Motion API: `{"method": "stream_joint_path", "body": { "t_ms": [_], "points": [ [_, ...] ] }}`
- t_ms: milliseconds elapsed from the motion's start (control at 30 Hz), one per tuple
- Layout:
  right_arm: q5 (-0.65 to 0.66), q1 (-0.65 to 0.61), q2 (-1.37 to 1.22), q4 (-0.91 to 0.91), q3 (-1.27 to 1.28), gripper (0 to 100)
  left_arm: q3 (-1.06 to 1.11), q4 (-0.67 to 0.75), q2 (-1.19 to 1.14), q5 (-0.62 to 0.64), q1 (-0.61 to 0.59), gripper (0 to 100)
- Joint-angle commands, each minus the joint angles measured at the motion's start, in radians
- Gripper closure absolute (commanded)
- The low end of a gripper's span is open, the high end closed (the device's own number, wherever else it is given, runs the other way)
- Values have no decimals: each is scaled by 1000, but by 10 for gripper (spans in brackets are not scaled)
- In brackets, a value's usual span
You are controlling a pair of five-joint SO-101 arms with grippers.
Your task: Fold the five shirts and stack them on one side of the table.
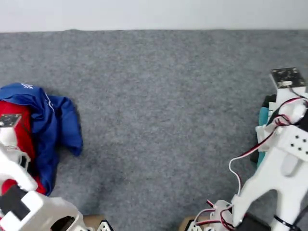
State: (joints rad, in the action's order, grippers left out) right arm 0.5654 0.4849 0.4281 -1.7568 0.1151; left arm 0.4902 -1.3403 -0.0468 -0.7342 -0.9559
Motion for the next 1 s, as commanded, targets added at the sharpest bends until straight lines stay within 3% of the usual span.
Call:
{"method": "stream_joint_path", "body": {
  "t_ms": [0,167,333,600,767,967],
  "points": [
    [-21,16,39,-39,-6,990,-64,-20,26,-5,17,996],
    [-77,12,39,-39,-6,990,-211,-100,218,75,15,996],
    [-89,10,39,-39,-6,990,-420,-97,462,302,26,996],
    [-87,13,39,-39,-6,990,-679,63,635,631,149,996],
    [-84,15,39,-39,-6,990,-885,117,671,730,316,996],
    [-84,12,38,-41,-6,990,-1003,164,667,733,669,995]
  ]
}}
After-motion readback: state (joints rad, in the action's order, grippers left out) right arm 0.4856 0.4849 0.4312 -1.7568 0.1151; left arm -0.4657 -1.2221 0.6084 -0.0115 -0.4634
